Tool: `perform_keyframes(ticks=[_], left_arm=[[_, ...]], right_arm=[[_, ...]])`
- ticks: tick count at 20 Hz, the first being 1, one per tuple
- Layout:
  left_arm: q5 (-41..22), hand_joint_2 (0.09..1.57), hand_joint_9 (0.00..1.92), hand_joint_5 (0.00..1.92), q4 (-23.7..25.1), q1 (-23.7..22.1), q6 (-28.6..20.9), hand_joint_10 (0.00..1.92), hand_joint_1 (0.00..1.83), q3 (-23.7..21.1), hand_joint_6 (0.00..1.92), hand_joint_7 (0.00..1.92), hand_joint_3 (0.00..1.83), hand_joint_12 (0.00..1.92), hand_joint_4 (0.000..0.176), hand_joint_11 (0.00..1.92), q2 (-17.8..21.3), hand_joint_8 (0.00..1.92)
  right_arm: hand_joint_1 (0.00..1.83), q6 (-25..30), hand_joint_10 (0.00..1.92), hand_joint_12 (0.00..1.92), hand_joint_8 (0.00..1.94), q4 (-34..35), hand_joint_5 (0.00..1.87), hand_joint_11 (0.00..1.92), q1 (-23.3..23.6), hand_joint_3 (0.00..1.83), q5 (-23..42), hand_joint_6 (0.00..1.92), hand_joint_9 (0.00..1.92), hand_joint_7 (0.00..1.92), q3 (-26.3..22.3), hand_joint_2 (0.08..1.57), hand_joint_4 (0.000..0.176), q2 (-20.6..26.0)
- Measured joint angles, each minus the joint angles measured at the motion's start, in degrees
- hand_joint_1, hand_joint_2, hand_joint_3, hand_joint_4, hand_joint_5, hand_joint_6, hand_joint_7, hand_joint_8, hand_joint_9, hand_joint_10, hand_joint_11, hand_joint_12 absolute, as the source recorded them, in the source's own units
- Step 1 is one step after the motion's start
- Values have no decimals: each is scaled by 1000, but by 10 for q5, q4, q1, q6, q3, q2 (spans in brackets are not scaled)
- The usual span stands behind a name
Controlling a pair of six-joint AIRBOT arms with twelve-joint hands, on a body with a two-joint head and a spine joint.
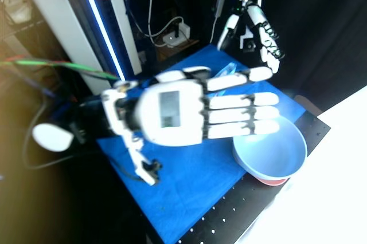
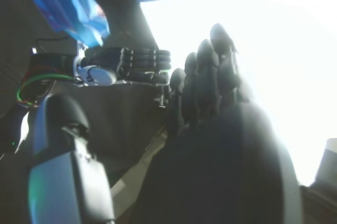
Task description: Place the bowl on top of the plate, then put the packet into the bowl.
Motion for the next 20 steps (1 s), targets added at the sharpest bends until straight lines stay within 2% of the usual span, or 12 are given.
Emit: perform_keyframes(ticks=[2, 3, 5, 6, 8, 9, 10, 11, 12, 13, 15, 20], left_arm=[[14, 853, 126, 194, 16, -21, 0, 2, 831, 13, 8, 147, 0, 291, 79, 67, -5, 3], [34, 840, 158, 221, 21, -33, -2, 1, 790, 26, 4, 184, 0, 359, 116, 50, -18, 6], [94, 826, 229, 242, 61, -62, -19, 3, 830, 47, 0, 219, 0, 633, 139, 30, -42, 1], [108, 806, 263, 270, 78, -71, -23, 0, 853, 52, 0, 239, 1, 758, 125, 29, -48, 0], [143, 802, 269, 302, 120, -94, -30, 0, 923, 58, 4, 270, 0, 806, 126, 0, -66, 3], [154, 838, 330, 368, 132, -97, -30, 11, 926, 58, 5, 337, 3, 964, 101, 0, -68, 6], [163, 874, 408, 436, 139, -97, -30, 18, 936, 60, 3, 423, 2, 1098, 60, 6, -70, 6], [177, 966, 630, 632, 146, -99, -31, 67, 1043, 63, 21, 666, 7, 1076, 0, 237, -73, 37], [187, 1082, 900, 879, 153, -107, -32, 143, 1195, 71, 730, 940, 14, 945, 0, 547, -75, 861], [201, 1116, 888, 899, 159, -116, -31, 1037, 1334, 79, 887, 963, 6, 977, 0, 687, -80, 1031], [234, 1134, 942, 858, 163, -128, -34, 1232, 1373, 94, 987, 900, 0, 1165, 0, 851, -88, 1101], [259, 1133, 988, 848, 176, -152, -26, 1200, 1373, 101, 1028, 876, 0, 1177, 0, 972, -80, 1089]], right_arm=[[311, 0, 0, 0, 0, 34, 0, 0, -38, 0, 45, 0, 0, 0, -25, 997, 176, 21], [415, -1, 0, 0, 0, 62, 0, 0, -71, 0, 70, 0, 0, 0, -44, 986, 176, 39], [423, -13, 0, 0, 0, 108, 0, 0, -132, 0, 109, 0, 0, 0, -77, 989, 176, 64], [401, -18, 0, 0, 0, 123, 0, 0, -148, 0, 122, 0, 0, 0, -88, 956, 176, 70], [384, -28, 0, 0, 0, 159, 0, 0, -183, 0, 159, 0, 0, 0, -108, 970, 176, 78], [356, -28, 0, 0, 0, 170, 0, 0, -185, 1, 169, 0, 0, 0, -110, 994, 176, 78], [372, -29, 0, 0, 0, 180, 0, 0, -184, 0, 177, 0, 0, 0, -110, 992, 176, 79], [375, -29, 0, 0, 0, 189, 0, 0, -185, 4, 184, 0, 0, 0, -110, 1002, 176, 81], [352, -29, 0, 0, 0, 195, 0, 0, -186, 6, 190, 0, 0, 0, -110, 1008, 176, 81], [353, -28, 0, 0, 0, 196, 0, 0, -189, 8, 194, 0, 0, 0, -111, 1014, 176, 81], [388, -29, 0, 0, 0, 196, 0, 0, -204, 6, 196, 0, 0, 0, -117, 1020, 176, 81], [386, -29, 0, 0, 0, 228, 0, 0, -221, 1, 196, 0, 0, 0, -118, 1009, 176, 84]])
